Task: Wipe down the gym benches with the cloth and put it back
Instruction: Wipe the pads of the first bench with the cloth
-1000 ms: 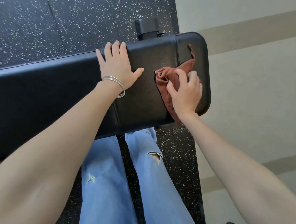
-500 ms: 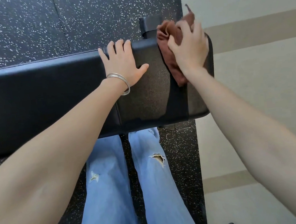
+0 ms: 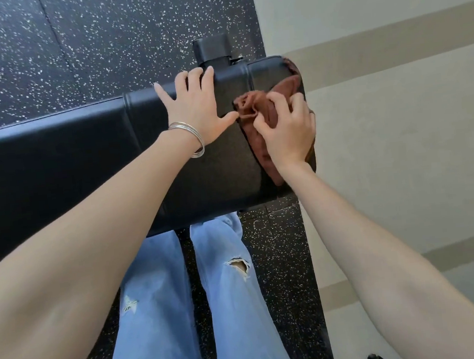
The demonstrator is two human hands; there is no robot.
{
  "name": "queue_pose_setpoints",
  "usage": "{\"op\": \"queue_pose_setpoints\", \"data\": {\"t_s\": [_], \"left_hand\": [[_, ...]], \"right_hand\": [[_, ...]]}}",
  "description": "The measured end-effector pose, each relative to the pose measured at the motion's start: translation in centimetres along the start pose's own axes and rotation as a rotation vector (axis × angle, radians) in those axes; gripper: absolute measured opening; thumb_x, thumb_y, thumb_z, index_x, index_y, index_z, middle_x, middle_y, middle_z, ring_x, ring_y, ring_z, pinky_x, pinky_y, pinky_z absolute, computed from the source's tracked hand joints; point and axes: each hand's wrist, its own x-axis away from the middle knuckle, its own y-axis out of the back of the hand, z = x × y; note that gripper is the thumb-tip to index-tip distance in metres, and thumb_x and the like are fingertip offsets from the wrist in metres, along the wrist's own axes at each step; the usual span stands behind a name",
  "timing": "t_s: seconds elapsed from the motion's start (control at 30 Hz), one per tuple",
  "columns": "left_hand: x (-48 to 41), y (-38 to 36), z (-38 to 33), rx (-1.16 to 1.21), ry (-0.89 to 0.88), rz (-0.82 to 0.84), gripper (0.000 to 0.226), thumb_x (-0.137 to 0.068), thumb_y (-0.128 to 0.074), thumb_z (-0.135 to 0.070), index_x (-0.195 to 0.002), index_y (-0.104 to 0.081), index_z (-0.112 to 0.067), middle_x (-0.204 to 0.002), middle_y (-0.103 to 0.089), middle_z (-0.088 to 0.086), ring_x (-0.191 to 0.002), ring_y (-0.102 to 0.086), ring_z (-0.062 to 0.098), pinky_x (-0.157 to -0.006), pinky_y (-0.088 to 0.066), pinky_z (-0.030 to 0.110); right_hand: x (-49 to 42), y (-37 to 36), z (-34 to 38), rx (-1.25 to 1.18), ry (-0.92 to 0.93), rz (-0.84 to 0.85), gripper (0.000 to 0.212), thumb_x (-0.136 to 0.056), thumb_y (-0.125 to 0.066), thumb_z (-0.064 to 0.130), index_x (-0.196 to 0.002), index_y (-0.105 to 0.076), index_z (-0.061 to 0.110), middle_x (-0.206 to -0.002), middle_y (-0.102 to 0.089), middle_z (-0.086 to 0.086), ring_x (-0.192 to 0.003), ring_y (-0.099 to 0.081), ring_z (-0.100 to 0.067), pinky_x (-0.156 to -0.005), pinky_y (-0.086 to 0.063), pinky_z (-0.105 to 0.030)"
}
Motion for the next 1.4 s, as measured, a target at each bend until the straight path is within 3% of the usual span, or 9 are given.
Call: {"op": "queue_pose_setpoints", "data": {"t_s": [0.13, 0.27, 0.43, 0.53, 0.67, 0.87, 0.97, 1.27, 1.4], "left_hand": [[0.2, 0.2, 0.6, -0.034, -0.03, 0.015, 0.092, -0.08, -0.052, -0.064, -0.149, -0.014, -0.017, -0.155, -0.02, 0.004, -0.142, -0.015, 0.028, -0.109, -0.011, 0.069], [0.2, 0.1, 0.5, -0.04, -0.026, 0.016, 0.093, -0.08, -0.053, -0.064, -0.149, -0.013, -0.017, -0.154, -0.02, 0.004, -0.143, -0.015, 0.028, -0.109, -0.01, 0.068], [0.0, 0.2, 0.7, -0.03, -0.036, 0.024, 0.093, -0.08, -0.055, -0.063, -0.149, -0.014, -0.018, -0.154, -0.02, 0.004, -0.142, -0.015, 0.028, -0.109, -0.011, 0.068], [0.2, -0.1, 0.6, -0.037, -0.027, 0.003, 0.092, -0.08, -0.055, -0.061, -0.149, -0.013, -0.017, -0.154, -0.02, 0.005, -0.143, -0.014, 0.028, -0.109, -0.009, 0.068], [0.2, -0.2, 0.4, -0.027, -0.017, 0.004, 0.093, -0.08, -0.056, -0.06, -0.149, -0.012, -0.018, -0.155, -0.018, 0.005, -0.143, -0.012, 0.028, -0.109, -0.008, 0.068], [0.3, 0.0, 0.9, -0.053, -0.034, 0.033, 0.093, -0.081, -0.055, -0.06, -0.15, -0.007, -0.02, -0.157, -0.014, 0.004, -0.145, -0.009, 0.027, -0.11, -0.008, 0.067], [0.1, 0.2, 0.9, -0.048, -0.041, 0.046, 0.093, -0.081, -0.057, -0.058, -0.15, -0.008, -0.02, -0.156, -0.015, 0.004, -0.145, -0.01, 0.028, -0.11, -0.009, 0.067], [0.6, 0.2, 2.4, -0.07, -0.087, 0.049, 0.095, -0.081, -0.06, -0.054, -0.151, -0.005, -0.018, -0.158, -0.012, 0.003, -0.145, -0.009, 0.026, -0.111, -0.009, 0.064], [0.9, 0.3, 4.4, -0.039, -0.009, 0.006, 0.099, -0.078, -0.06, -0.06, -0.15, -0.011, -0.014, -0.154, -0.022, 0.008, -0.142, -0.018, 0.028, -0.113, -0.011, 0.062]], "right_hand": [[-8.0, -0.5, 1.5, 0.052, -0.059, 0.069, 0.034, -0.083, -0.05, 0.044, -0.11, -0.059, 0.026, -0.106, -0.056, -0.006, -0.096, -0.055, -0.024, -0.077, -0.04, -0.032], [-10.6, -0.8, 0.9, 0.043, -0.027, 0.145, 0.034, -0.082, -0.049, 0.047, -0.109, -0.058, 0.028, -0.108, -0.055, -0.005, -0.099, -0.054, -0.023, -0.08, -0.043, -0.033], [-6.2, -0.1, -2.6, -0.149, -0.286, -0.04, 0.037, -0.081, -0.052, 0.042, -0.112, -0.062, 0.026, -0.111, -0.058, -0.007, -0.1, -0.057, -0.026, -0.078, -0.047, -0.034], [0.5, 0.6, -3.7, -0.134, -0.376, -0.086, 0.037, -0.08, -0.056, 0.034, -0.111, -0.064, 0.017, -0.102, -0.059, -0.015, -0.093, -0.057, -0.032, -0.076, -0.048, -0.039], [2.8, 0.6, -1.8, -0.03, -0.222, -0.015, 0.031, -0.082, -0.058, 0.032, -0.108, -0.063, 0.016, -0.097, -0.057, -0.014, -0.087, -0.056, -0.029, -0.074, -0.043, -0.037], [-5.9, 0.2, 0.5, 0.082, 0.066, 0.14, 0.035, -0.086, -0.049, 0.041, -0.116, -0.056, 0.024, -0.115, -0.054, -0.01, -0.103, -0.052, -0.027, -0.085, -0.039, -0.038], [-8.7, 0.3, -0.5, 0.094, 0.108, 0.209, 0.036, -0.086, -0.048, 0.046, -0.116, -0.056, 0.027, -0.113, -0.054, -0.008, -0.105, -0.052, -0.026, -0.084, -0.041, -0.036], [-0.9, 0.7, -5.4, -0.246, -0.374, 0.017, 0.039, -0.082, -0.051, 0.042, -0.118, -0.057, 0.029, -0.111, -0.056, -0.006, -0.102, -0.056, -0.026, -0.076, -0.041, -0.029], [7.3, 1.0, -6.5, -0.259, -0.521, -0.004, 0.037, -0.085, -0.052, 0.034, -0.119, -0.056, 0.02, -0.108, -0.054, -0.01, -0.097, -0.055, -0.027, -0.079, -0.049, -0.038]]}}
